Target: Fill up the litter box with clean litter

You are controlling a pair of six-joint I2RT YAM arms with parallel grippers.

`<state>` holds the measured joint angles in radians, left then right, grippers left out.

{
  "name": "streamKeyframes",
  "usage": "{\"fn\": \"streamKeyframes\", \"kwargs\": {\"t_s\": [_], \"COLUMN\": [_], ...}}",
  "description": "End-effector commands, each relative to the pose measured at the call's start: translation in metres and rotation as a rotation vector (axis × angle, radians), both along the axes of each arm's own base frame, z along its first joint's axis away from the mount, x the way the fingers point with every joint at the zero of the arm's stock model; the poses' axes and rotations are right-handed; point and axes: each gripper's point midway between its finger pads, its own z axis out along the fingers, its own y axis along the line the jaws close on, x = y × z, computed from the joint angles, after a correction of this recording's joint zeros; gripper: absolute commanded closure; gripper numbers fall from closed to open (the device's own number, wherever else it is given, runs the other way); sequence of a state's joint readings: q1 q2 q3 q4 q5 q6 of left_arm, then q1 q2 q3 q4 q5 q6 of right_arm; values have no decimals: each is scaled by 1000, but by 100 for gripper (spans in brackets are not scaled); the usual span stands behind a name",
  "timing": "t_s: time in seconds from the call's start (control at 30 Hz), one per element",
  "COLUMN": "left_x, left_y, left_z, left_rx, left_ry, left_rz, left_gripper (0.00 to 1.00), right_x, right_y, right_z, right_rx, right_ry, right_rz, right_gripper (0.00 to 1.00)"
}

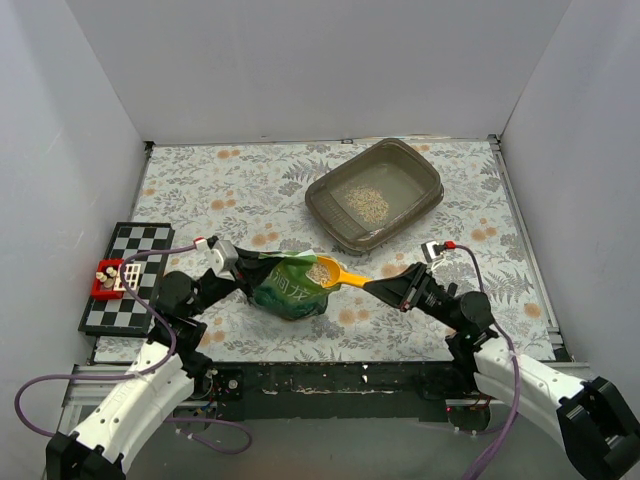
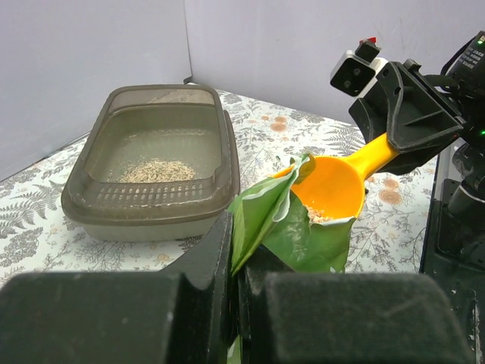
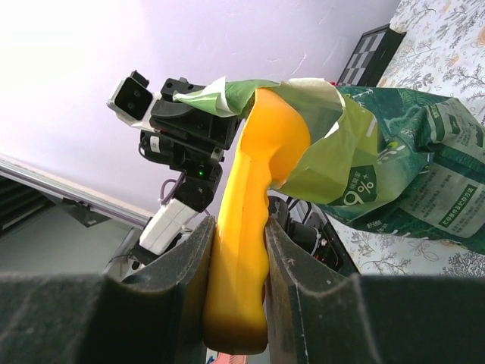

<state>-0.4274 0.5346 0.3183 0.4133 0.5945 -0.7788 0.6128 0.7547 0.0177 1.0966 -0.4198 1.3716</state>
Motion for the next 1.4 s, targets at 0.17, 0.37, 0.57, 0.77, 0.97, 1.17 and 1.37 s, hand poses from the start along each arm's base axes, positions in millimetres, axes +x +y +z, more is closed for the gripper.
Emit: {"fn": "streamKeyframes", "kwargs": {"t_s": [0.17, 0.37, 0.57, 0.77, 0.97, 1.17, 1.37], "left_x": [-10, -10, -11, -11, -10, -7, -5], "left_y": [-2, -3, -4, -5, -5, -3, -3], "left_z": [2, 2, 1, 0, -3, -1, -2], "left_rx": [-4, 1, 3, 11, 15, 10, 12], "left_ry": [-30, -30, -29, -24, -17, -21, -15], "left_rz": [-35, -40, -51, -59, -54, -36, -30], "left_gripper": [100, 100, 100, 100, 100, 100, 100], "right_x": [-15, -9, -9, -9, -11, -14, -19], "right_y": [-15, -17, -23, -27, -36, -50, -61], "right_z": [-10, -40, -45, -50, -30, -15, 3], "right_rx": [38, -101, -155, -236, -242, -206, -165], "right_ry": [24, 122, 178, 233, 230, 251, 230], "right_rz": [-11, -59, -92, -119, -160, -220, -259], "right_gripper": [99, 99, 99, 99, 99, 99, 99]}}
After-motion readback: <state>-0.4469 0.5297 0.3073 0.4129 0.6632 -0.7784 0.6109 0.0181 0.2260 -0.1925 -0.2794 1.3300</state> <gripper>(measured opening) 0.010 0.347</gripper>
